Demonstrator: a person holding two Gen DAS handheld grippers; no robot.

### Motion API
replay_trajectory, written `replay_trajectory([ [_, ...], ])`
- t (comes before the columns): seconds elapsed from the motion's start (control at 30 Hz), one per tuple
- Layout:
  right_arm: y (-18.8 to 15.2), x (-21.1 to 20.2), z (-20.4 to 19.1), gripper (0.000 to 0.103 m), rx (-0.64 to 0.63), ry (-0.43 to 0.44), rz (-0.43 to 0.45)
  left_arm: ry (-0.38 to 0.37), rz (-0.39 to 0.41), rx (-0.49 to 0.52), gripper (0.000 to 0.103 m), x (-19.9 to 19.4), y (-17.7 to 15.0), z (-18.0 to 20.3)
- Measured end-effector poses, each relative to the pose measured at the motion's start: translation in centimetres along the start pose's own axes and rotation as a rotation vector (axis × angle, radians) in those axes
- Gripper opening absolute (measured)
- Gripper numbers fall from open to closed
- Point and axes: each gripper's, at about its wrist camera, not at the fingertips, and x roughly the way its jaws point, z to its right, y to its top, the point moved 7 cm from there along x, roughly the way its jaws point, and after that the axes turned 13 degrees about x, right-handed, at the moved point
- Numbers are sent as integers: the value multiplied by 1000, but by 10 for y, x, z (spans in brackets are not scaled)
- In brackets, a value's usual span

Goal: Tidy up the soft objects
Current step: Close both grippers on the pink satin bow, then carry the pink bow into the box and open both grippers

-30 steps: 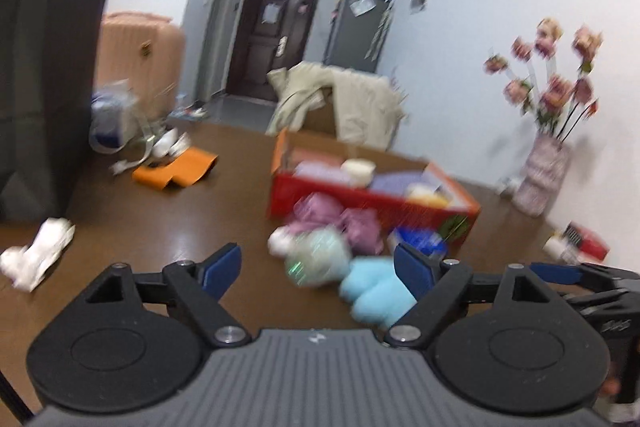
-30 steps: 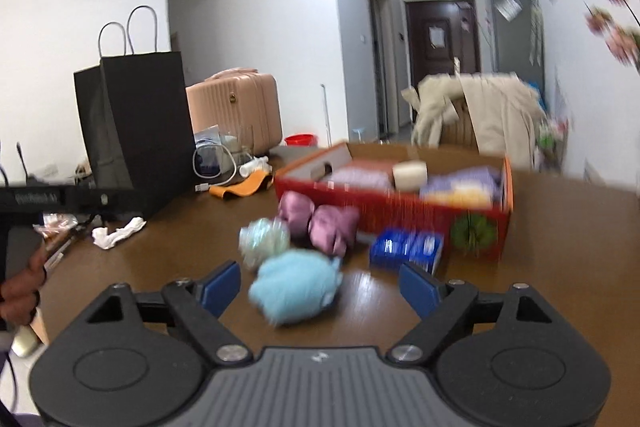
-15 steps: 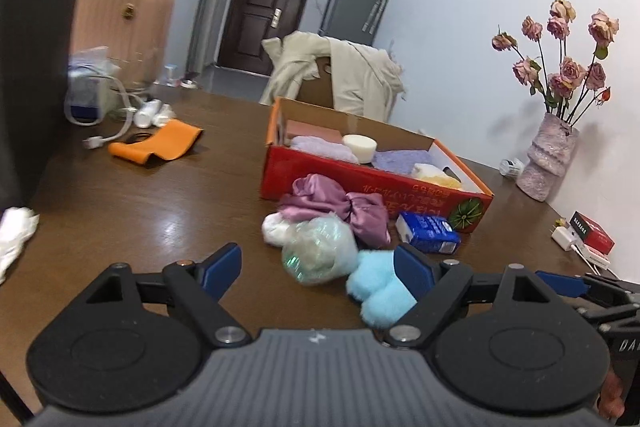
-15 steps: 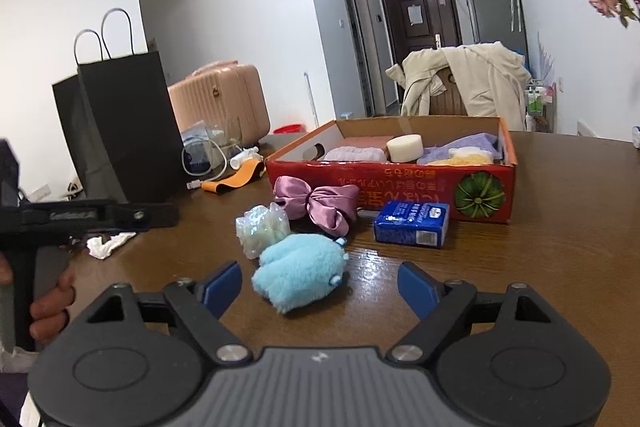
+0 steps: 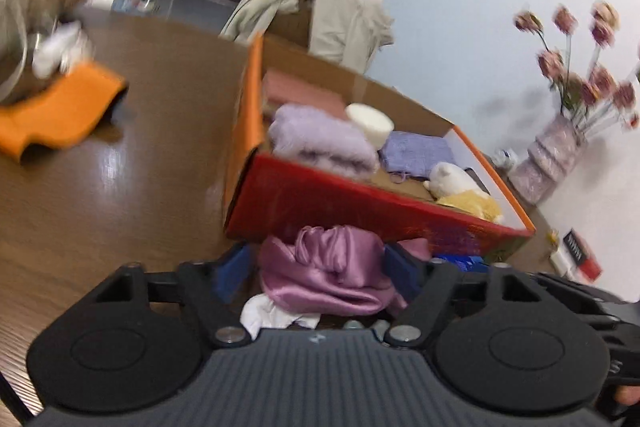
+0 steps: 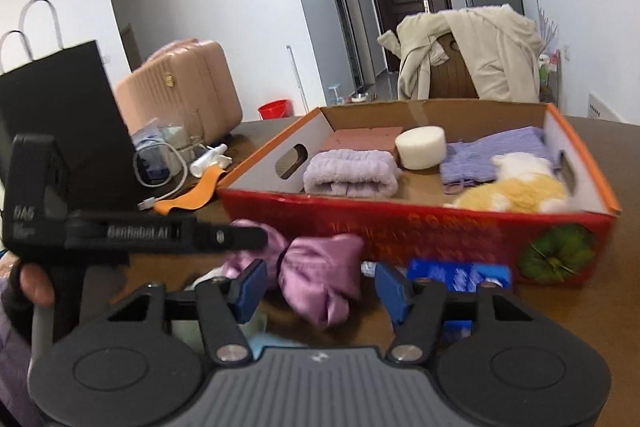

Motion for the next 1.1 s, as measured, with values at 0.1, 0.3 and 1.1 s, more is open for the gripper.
replay_trajectory([
  [0.1,3,28,2,47,19,-4,-16,-47,31,-39,48,-1,-3,-5],
  [0.3,-6,45,8,38,59,48,-55,-51,31,-29,35,0,-6,-6],
  [1.1,-28,-133,-11,19,17,186,148,-85,256,94,24,-130,-29,135],
])
